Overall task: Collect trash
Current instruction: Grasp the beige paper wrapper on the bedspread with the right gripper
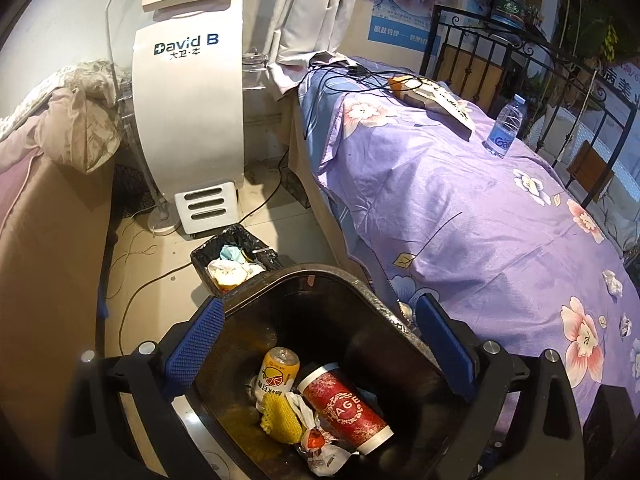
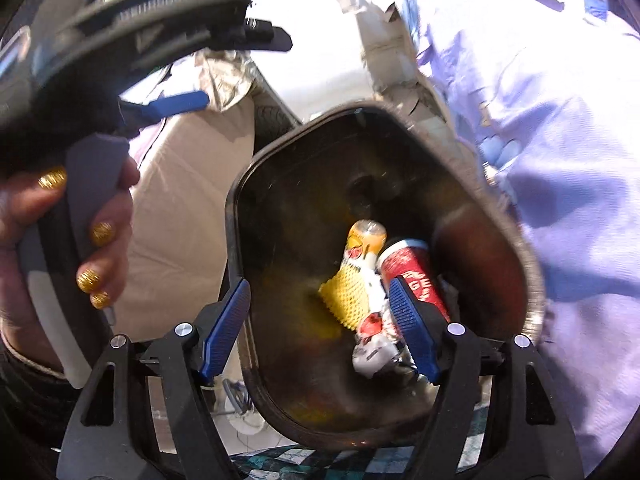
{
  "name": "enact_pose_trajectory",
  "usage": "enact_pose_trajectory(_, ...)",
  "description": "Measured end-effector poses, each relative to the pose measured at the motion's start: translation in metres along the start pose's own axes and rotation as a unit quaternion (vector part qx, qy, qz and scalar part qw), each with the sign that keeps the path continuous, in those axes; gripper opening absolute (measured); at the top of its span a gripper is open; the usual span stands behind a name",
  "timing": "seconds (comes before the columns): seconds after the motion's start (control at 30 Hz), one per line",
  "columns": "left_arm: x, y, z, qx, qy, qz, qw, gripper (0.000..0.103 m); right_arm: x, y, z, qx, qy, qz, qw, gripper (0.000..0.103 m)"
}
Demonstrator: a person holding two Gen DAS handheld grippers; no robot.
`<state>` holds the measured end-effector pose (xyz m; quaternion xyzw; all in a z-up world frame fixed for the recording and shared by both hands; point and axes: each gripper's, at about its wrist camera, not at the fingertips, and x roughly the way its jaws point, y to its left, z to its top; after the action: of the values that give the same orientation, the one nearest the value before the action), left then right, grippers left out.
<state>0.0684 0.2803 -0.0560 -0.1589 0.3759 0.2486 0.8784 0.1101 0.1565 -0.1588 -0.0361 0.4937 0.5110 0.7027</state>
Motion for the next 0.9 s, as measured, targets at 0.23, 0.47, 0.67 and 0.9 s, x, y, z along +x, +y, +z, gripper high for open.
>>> enact_pose_trajectory(0.23,0.004,-0.042,0.001,0.031,0.004,-0.036,0.9989,0.095,-0.055,-0.027,0.001,0.037,-0.057,-0.035,0.997,0.080)
enact_pose_trajectory(0.47,0.011,-0.101,-0.005,0.096,0.017,-0.078,0.9922,0.095,-0.110,-0.066,-0.008,0.081,-0.087,-0.084,0.989,0.080)
enact_pose_trajectory(0.67,0.017,-0.164,-0.021,0.195,0.035,-0.117,0.9731,0.096,-0.171,-0.108,-0.031,0.135,-0.102,-0.128,0.977,0.080)
enact_pose_trajectory(0.9,0.018,-0.239,-0.038,0.278,0.053,-0.174,0.9432,0.097,-0.238,-0.173,-0.066,0.209,-0.107,-0.199,0.951,0.080)
